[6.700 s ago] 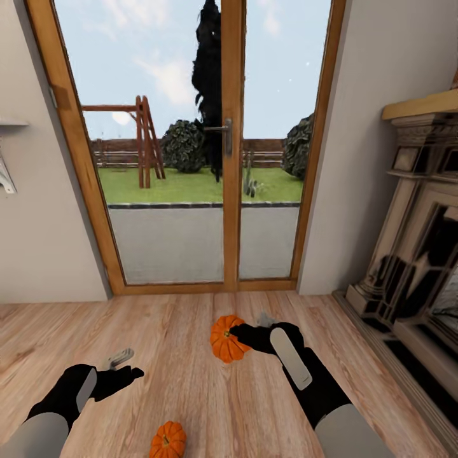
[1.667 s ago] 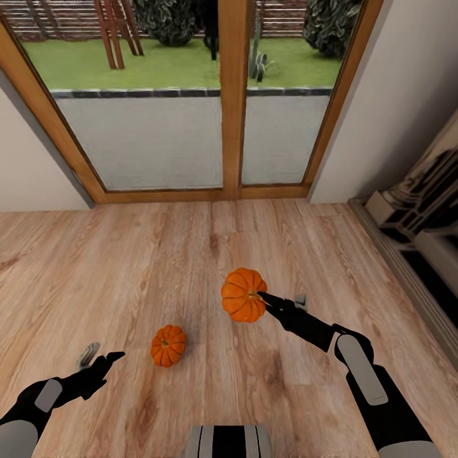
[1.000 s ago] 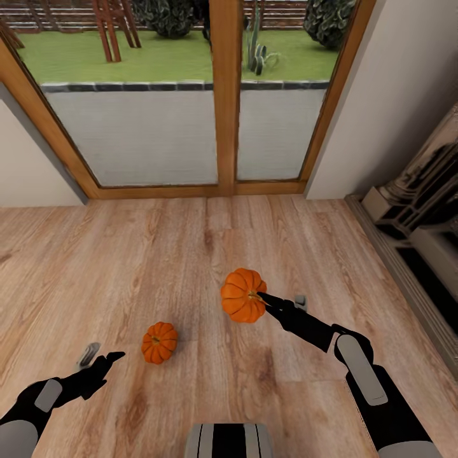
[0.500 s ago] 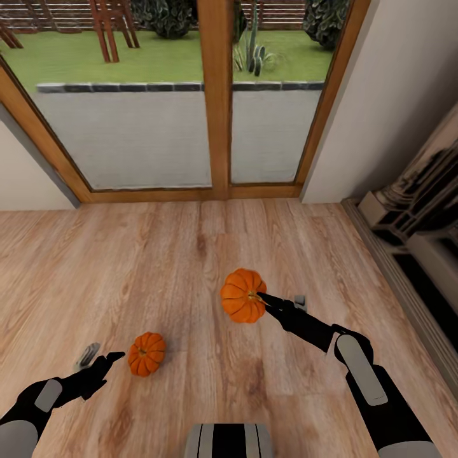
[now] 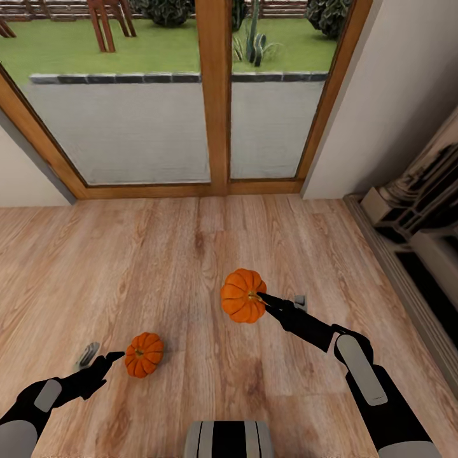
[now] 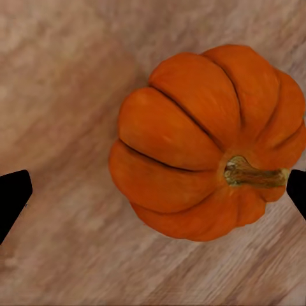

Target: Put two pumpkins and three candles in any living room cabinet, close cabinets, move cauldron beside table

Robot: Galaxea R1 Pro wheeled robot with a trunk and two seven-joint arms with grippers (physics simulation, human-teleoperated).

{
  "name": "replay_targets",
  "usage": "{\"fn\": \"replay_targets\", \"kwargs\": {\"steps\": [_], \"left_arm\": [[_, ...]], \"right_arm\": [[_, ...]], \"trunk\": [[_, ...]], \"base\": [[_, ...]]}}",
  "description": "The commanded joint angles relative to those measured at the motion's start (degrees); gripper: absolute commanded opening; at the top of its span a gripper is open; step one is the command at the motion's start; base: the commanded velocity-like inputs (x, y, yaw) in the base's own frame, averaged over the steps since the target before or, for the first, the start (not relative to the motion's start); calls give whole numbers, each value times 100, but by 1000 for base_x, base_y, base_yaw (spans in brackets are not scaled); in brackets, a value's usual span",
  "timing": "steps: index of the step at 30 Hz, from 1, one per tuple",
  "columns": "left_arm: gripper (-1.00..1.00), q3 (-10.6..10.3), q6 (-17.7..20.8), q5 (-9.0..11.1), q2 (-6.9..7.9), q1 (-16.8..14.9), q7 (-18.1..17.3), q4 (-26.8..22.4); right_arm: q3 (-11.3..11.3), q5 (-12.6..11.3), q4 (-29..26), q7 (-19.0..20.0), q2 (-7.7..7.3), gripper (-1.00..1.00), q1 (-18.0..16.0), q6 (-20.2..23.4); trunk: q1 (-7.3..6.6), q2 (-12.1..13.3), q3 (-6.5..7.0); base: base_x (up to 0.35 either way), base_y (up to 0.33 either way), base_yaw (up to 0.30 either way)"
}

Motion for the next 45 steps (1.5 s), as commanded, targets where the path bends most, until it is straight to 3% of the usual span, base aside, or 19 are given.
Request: {"fn": "replay_targets", "kwargs": {"steps": [1, 24, 28, 31, 32, 34, 45], "left_arm": [[100, 0, 3, 3, 3, 0, -2, 0], [100, -15, 16, 6, 42, 0, -190, -17], [100, -18, 16, 6, 40, 0, -210, -21], [100, -56, 14, -6, 35, 0, -638, -28], [100, -79, 7, -34, 34, 0, -1027, -38], [100, -87, 7, -48, 34, 0, -1221, -42], [100, -92, 7, -55, 33, 0, -1321, -44]], "right_arm": [[1, -17, -2, -21, 0, -100, 0, 3], [-4, -24, -2, -21, 0, -100, 0, 6], [-1, -24, -2, -21, 0, -100, 0, 4], [2, -24, -2, -21, 0, -100, -1, 5], [4, -24, -2, -21, 0, -100, 0, 4], [4, -24, -2, -21, 0, -100, 0, 3], [5, -24, -2, -22, 0, -100, 0, 3]], "trunk": [[2, -2, -23], [62, -32, -532], [62, -32, -532], [62, -32, -532], [62, -32, -532], [62, -32, -532], [62, -32, -532]], "base": [[0, 0, 0], [0, 0, 0], [0, 0, 0], [0, 0, 0], [0, 0, 0], [0, 0, 0], [68, 14, 0]]}}
